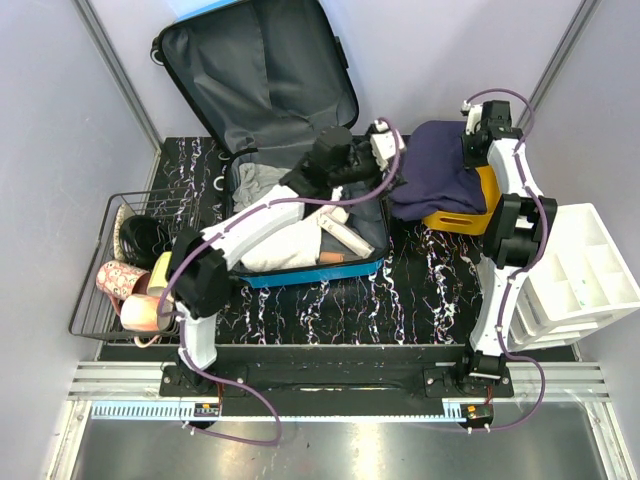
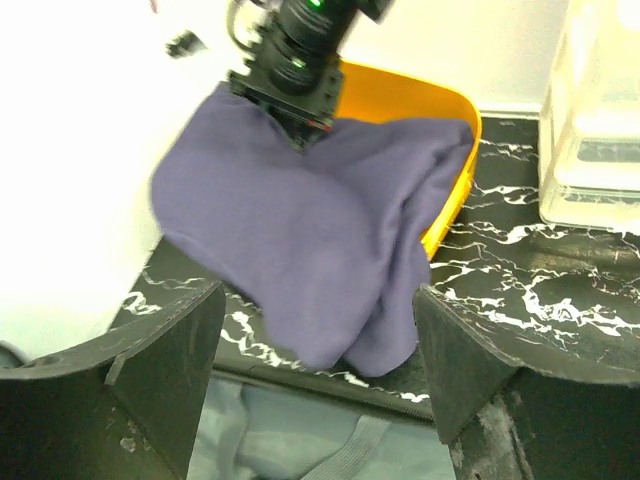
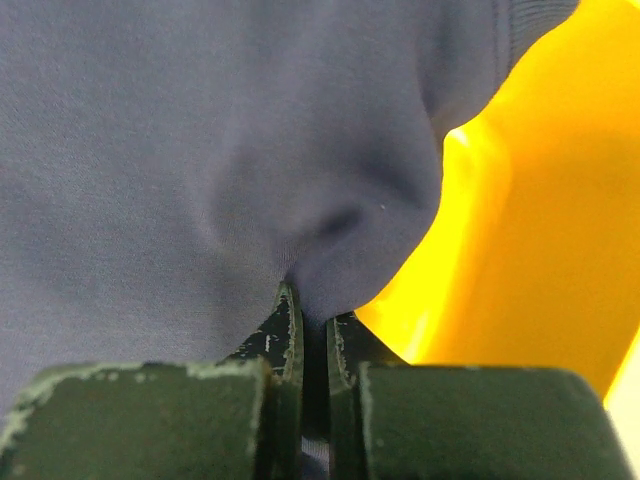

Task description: Open, take out, and arrange the luggage

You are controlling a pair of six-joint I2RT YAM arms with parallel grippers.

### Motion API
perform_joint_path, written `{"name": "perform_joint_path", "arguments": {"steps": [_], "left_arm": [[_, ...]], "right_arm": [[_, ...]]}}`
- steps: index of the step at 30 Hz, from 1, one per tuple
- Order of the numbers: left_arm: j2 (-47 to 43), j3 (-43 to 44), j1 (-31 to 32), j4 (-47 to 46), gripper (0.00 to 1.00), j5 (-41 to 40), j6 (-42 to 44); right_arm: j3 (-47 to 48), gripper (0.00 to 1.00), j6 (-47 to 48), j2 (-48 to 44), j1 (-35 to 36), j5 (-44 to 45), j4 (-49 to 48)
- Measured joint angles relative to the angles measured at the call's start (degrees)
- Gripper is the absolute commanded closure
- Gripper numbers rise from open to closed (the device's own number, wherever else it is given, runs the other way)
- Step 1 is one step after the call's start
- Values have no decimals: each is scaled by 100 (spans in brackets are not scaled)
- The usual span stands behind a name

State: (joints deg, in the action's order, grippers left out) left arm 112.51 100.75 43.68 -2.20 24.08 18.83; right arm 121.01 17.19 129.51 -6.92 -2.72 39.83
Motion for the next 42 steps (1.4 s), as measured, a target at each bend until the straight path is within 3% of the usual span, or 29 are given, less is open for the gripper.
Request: {"name": "perform_joint_path", "arguments": {"steps": [4, 7, 15, 22, 30, 42], "left_arm": [[-595, -339, -264, -4, 19, 46, -136], [-826, -597, -378, -2, 19, 48, -227], [-984, -1137, -782, 439, 19, 52, -680], [-1626, -1698, -1263, 901, 19, 28, -713], [-1982, -1980, -1322, 957, 19, 7, -704], [-1982, -2177, -1327, 990, 20, 17, -702]], "right_arm": [[-210, 95, 214, 4, 9, 181, -76], [-223, 100, 345, 7, 26, 278, -87], [-542, 100, 549, 66, 225, 295, -348], [-1056, 100, 424, 175, 710, 103, -509], [-1220, 100, 111, 184, 896, -415, -739], [-1198, 100, 208, 24, 752, -319, -592]]}}
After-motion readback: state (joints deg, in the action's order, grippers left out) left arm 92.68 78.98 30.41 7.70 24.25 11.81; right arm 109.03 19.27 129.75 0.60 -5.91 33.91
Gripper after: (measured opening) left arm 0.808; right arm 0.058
